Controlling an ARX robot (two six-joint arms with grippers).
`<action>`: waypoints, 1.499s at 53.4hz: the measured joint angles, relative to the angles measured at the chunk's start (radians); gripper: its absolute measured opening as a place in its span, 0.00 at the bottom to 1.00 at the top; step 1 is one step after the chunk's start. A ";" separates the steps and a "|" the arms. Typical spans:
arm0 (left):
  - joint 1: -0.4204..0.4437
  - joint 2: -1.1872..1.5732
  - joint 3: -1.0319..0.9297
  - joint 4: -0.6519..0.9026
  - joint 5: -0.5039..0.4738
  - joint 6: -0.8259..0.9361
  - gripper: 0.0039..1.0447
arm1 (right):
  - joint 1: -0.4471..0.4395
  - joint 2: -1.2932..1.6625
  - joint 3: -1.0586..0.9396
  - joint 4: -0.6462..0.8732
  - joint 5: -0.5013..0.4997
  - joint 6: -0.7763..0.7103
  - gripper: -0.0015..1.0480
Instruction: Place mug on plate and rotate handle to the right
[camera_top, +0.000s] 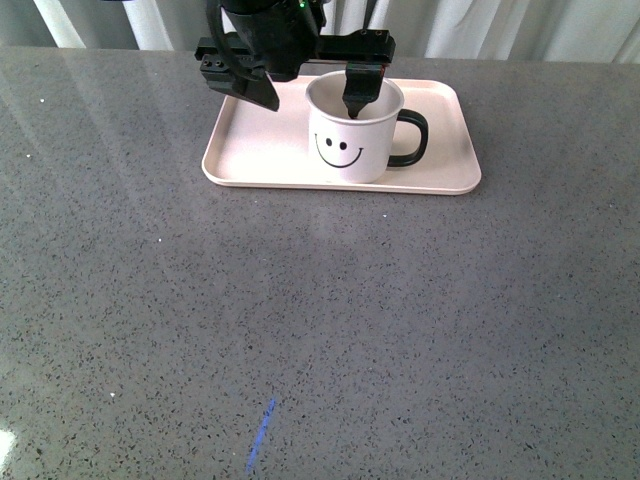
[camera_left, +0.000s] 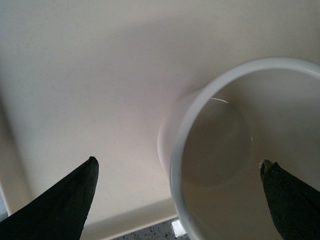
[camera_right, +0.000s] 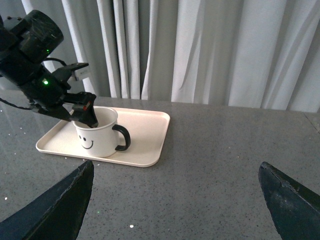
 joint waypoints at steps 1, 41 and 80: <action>0.003 -0.015 -0.019 0.010 0.003 -0.001 0.91 | 0.000 0.000 0.000 0.000 0.000 0.000 0.91; 0.176 -0.951 -1.353 1.415 -0.357 0.099 0.30 | 0.000 0.000 0.000 0.000 0.000 0.000 0.91; 0.340 -1.422 -1.803 1.349 -0.182 0.108 0.01 | 0.000 0.000 0.000 0.000 0.000 0.000 0.91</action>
